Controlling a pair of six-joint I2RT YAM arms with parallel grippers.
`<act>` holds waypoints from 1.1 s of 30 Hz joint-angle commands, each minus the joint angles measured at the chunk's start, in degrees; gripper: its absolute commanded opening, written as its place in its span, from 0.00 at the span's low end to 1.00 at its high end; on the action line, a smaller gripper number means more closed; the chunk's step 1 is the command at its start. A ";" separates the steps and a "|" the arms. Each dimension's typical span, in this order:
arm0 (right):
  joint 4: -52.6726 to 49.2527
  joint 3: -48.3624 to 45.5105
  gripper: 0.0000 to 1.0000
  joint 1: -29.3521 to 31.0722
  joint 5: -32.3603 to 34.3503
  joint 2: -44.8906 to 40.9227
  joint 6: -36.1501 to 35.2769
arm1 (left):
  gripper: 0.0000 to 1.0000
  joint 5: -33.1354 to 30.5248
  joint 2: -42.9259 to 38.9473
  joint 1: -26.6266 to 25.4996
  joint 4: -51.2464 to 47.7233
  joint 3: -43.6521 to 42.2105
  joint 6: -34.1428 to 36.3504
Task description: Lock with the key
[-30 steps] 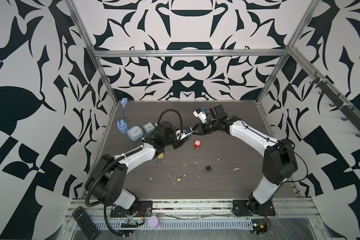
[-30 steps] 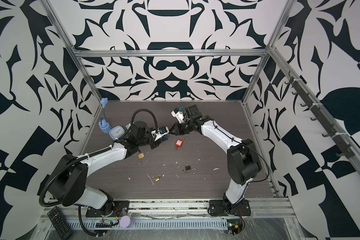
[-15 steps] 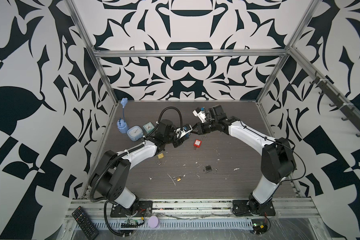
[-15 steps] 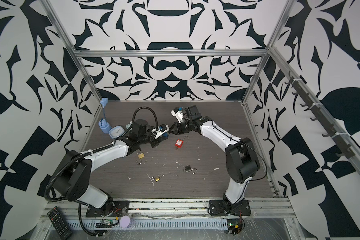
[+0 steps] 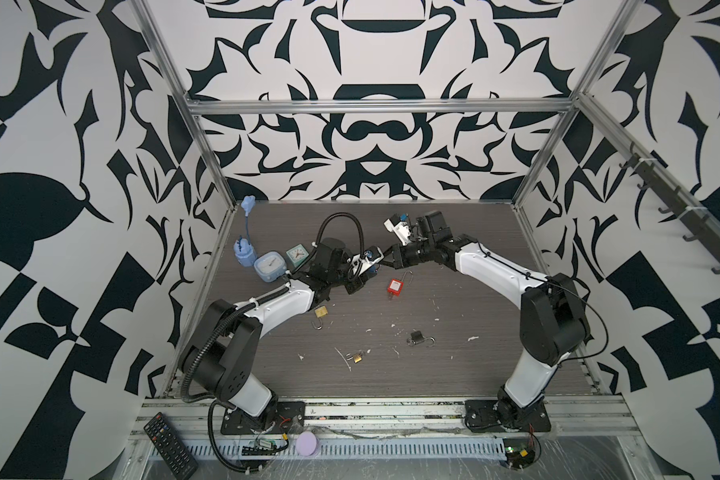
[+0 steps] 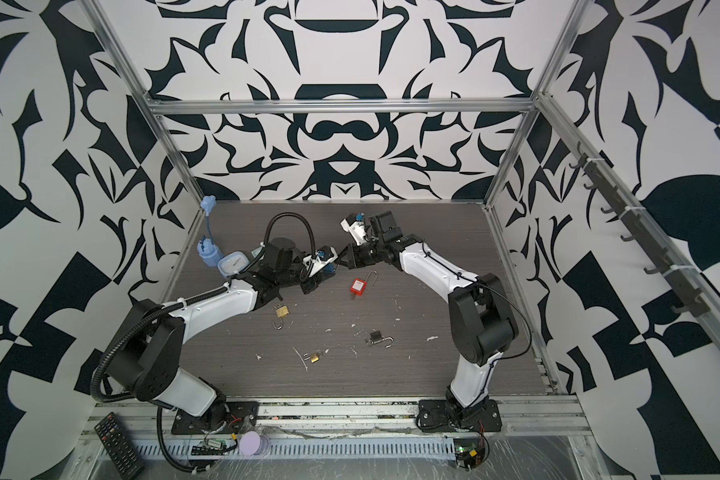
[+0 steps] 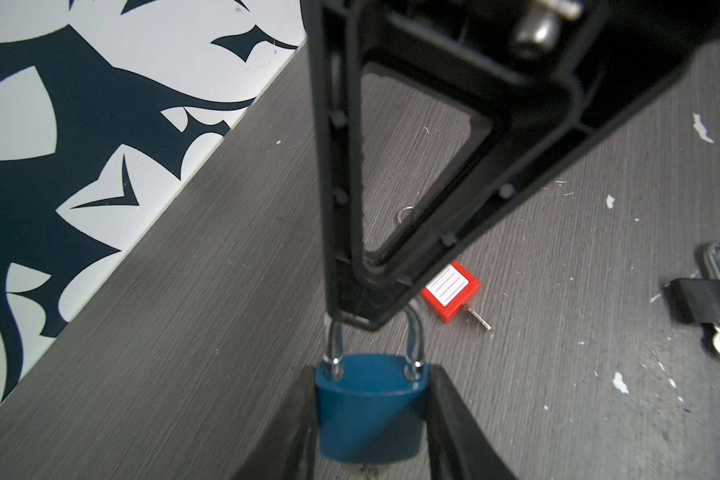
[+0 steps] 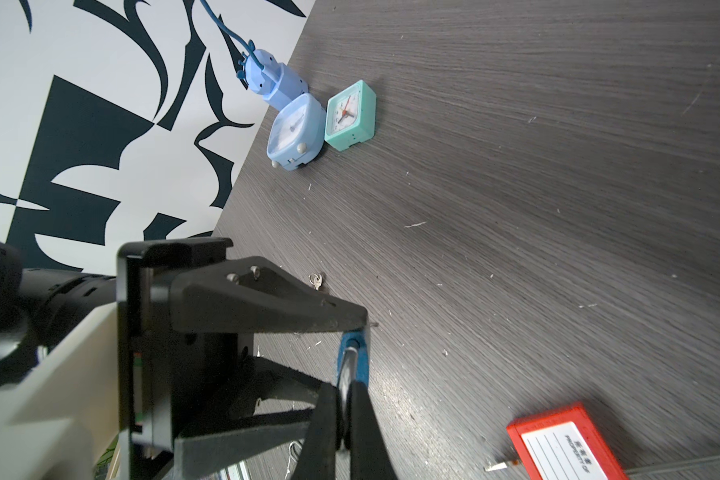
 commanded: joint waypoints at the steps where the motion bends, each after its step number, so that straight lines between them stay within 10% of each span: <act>1: -8.49 -4.40 0.00 5.41 -6.31 3.70 -2.27 | 0.00 7.57 -3.28 -1.28 26.26 9.76 -2.20; 33: -1.97 -6.29 0.00 3.83 -7.38 0.19 1.50 | 0.00 8.68 -7.40 -1.49 14.67 0.45 2.52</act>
